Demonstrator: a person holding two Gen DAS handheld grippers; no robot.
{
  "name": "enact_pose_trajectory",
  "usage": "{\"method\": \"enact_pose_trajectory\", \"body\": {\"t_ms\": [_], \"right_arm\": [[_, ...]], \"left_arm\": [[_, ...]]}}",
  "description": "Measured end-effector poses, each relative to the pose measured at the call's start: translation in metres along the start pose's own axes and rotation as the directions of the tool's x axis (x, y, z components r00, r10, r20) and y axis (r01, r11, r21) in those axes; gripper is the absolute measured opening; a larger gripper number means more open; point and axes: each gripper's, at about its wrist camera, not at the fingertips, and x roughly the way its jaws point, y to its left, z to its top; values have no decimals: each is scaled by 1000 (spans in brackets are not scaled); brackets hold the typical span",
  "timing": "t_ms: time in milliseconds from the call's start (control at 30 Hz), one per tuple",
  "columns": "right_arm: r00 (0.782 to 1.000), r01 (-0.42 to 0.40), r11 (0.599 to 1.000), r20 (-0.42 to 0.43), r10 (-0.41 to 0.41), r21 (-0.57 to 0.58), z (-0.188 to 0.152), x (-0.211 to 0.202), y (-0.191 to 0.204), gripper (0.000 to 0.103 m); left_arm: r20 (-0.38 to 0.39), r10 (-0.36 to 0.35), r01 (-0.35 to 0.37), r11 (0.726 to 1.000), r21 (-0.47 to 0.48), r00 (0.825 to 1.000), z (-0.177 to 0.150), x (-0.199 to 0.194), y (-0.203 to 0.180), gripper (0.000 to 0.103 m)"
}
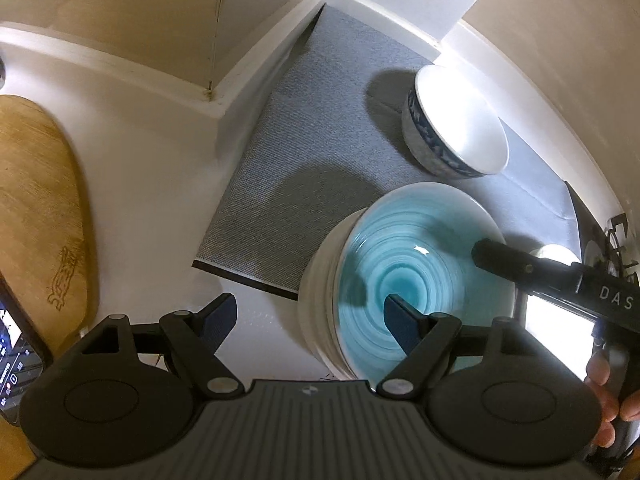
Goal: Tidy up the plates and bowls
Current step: 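Withdraw both grippers and move toward the blue-patterned white bowl, then bring both grippers to the rim of the blue-patterned white bowl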
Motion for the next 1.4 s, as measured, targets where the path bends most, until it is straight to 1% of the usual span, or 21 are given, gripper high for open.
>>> {"method": "enact_pose_trajectory", "body": {"t_ms": [100, 267, 367, 433, 467, 500, 600, 733, 767, 800, 900, 1100, 1267, 1400], "right_arm": [[1000, 0, 1000, -6, 0, 11, 0, 0, -4, 18], [1000, 2, 1000, -21, -2, -5, 2, 0, -3, 18], [999, -2, 1000, -37, 2, 1, 3, 2, -2, 22], [999, -10, 1000, -35, 10, 5, 2, -1, -5, 26], [1000, -12, 1000, -29, 12, 9, 2, -3, -6, 34], [1000, -15, 1000, -21, 16, 12, 3, -5, -6, 41], [1000, -22, 1000, 5, 22, 14, 7, -13, -8, 47], [999, -23, 1000, 35, 23, 18, 15, -22, -11, 52], [999, -19, 1000, 43, 18, 17, 17, -24, -12, 55], [999, -16, 1000, 50, 15, 16, 19, -25, -12, 57], [998, -4, 1000, 67, 3, 13, 26, -29, -15, 62], [997, 23, 1000, 80, -24, 19, 31, -34, -24, 73], [996, 44, 999, 74, -46, 30, 36, -35, -32, 78], [996, 55, 998, 65, -57, 26, 41, -31, -34, 79]], "left_arm": [[3, 4, -4, 1000, 1, 1000, 0, -1, -2, 85], [12, 17, -17, 1000, 7, 1000, 0, -2, -8, 86], [29, 33, -34, 999, 25, 999, -1, -7, -12, 88], [43, 47, -49, 998, 42, 998, -2, -11, -16, 91], [49, 52, -54, 997, 49, 997, -1, -13, -18, 93], [57, 57, -60, 997, 54, 997, -1, -15, -20, 97], [82, 69, -75, 995, 71, 994, 1, -21, -27, 98], [106, 81, -90, 993, 81, 991, 3, -28, -36, 98], [114, 88, -98, 992, 85, 990, 5, -30, -39, 99], [122, 95, -106, 990, 89, 988, 6, -31, -41, 103], [147, 111, -127, 986, 109, 983, 10, -35, -51, 103], [157, 102, -125, 982, 142, 982, 20, -34, -66, 103], [167, 99, -126, 979, 158, 981, 30, -33, -74, 103], [169, 105, -133, 977, 166, 980, 37, -32, -78, 103]]}}
